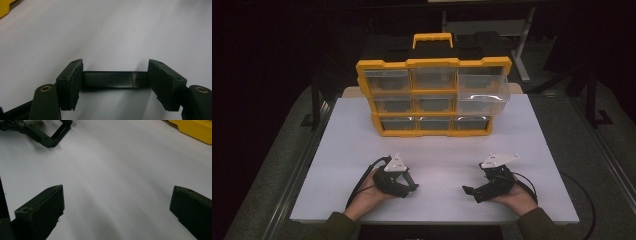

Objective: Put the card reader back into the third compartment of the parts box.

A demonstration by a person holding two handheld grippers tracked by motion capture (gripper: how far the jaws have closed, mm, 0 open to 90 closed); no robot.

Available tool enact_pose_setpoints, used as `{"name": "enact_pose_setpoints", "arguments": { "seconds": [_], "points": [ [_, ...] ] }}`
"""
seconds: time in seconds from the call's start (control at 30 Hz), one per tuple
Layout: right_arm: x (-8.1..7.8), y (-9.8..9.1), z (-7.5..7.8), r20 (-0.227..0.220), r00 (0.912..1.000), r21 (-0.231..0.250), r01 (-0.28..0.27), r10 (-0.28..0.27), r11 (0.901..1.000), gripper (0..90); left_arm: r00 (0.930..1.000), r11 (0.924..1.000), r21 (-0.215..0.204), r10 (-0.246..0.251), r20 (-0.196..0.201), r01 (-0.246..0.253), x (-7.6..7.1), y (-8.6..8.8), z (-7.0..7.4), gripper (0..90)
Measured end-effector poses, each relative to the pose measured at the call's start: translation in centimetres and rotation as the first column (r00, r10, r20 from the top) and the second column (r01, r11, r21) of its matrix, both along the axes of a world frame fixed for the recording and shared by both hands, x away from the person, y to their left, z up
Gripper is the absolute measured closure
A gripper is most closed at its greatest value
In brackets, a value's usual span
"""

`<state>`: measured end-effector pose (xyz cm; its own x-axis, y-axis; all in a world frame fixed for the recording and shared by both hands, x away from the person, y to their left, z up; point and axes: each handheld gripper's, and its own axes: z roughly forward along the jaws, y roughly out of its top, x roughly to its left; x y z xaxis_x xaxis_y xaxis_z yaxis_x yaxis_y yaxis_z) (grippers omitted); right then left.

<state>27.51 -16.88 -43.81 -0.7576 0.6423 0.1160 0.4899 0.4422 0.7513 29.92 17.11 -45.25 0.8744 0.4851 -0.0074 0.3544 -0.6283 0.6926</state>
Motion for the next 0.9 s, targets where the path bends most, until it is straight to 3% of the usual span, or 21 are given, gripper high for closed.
{"name": "enact_pose_setpoints", "arguments": {
  "seconds": [0.5,0.9],
  "points": [
    [0.0,0.0,0.0,-0.003,1.0000,0.001,-0.003,0.003,1.0000,0.0,0.9997,0.9997,-0.023,-0.005,-0.023,0.005,0.3,0.4,0.5,30.4],
    [0.0,0.0,-0.1,-0.001,1.0000,0.000,-0.006,0.006,1.0000,0.0,0.9988,0.9969,-0.074,-0.028,-0.040,0.025,1.0,1.0,1.5,30.4]
  ]
}}
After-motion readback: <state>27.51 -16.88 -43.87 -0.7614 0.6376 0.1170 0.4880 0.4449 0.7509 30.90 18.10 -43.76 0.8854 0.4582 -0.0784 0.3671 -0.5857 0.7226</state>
